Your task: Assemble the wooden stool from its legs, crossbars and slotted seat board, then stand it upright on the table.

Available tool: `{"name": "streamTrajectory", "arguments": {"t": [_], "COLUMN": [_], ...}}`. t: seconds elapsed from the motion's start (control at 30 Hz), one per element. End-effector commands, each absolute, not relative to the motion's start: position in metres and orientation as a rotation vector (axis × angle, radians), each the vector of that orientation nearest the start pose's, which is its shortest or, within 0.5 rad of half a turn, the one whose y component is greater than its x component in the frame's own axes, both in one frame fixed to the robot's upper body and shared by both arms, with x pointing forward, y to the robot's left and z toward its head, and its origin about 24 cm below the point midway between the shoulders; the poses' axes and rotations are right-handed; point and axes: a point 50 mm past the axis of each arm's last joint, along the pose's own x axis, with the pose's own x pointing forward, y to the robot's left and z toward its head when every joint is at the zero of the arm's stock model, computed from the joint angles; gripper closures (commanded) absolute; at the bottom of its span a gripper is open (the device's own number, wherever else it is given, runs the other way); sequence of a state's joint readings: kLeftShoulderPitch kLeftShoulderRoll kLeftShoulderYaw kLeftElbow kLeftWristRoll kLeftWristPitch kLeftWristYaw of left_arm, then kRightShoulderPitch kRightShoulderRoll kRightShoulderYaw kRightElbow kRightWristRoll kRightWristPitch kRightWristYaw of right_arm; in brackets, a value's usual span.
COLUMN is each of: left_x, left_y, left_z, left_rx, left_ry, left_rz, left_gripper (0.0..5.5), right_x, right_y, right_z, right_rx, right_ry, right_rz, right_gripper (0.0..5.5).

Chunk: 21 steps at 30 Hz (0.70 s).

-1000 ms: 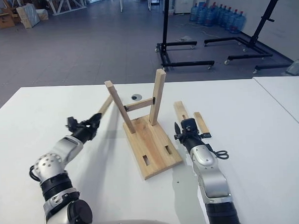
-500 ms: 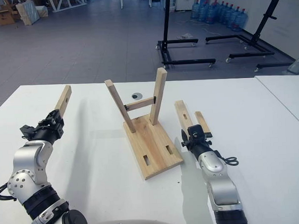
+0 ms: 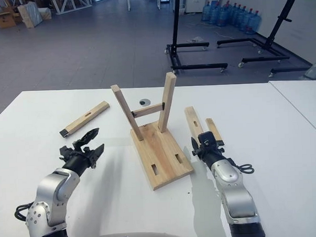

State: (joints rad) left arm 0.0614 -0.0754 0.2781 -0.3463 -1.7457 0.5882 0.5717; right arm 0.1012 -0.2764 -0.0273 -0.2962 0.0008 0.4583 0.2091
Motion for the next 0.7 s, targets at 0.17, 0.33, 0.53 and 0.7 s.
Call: {"name": "streamTrajectory", "arguments": {"t": [0.17, 0.33, 0.53, 0.7], "left_x": [0.299, 0.330, 0.350, 0.340], "left_y": [0.219, 0.264, 0.293, 0.310], "left_z": [0.129, 0.116, 0.094, 0.069], "left_rx": [-0.425, 0.250, 0.511, 0.517], "left_ry": [0.122, 0.080, 0.272, 0.514], "left_rz": [-0.095, -0.166, -0.277, -0.325], "left_gripper": [1.62, 1.62, 1.62, 1.62], "right_x": [0.237, 0.237, 0.241, 0.242], "right_y": [-0.190, -0.190, -0.189, -0.186], "right_z": [0.053, 0.052, 0.053, 0.053], "right_rx": [-0.228, -0.227, -0.236, -0.245], "right_ry": [0.265, 0.267, 0.267, 0.267], "right_rz": [0.139, 0.135, 0.161, 0.186], "right_gripper": [3.45, 3.45, 3.45, 3.45]}}
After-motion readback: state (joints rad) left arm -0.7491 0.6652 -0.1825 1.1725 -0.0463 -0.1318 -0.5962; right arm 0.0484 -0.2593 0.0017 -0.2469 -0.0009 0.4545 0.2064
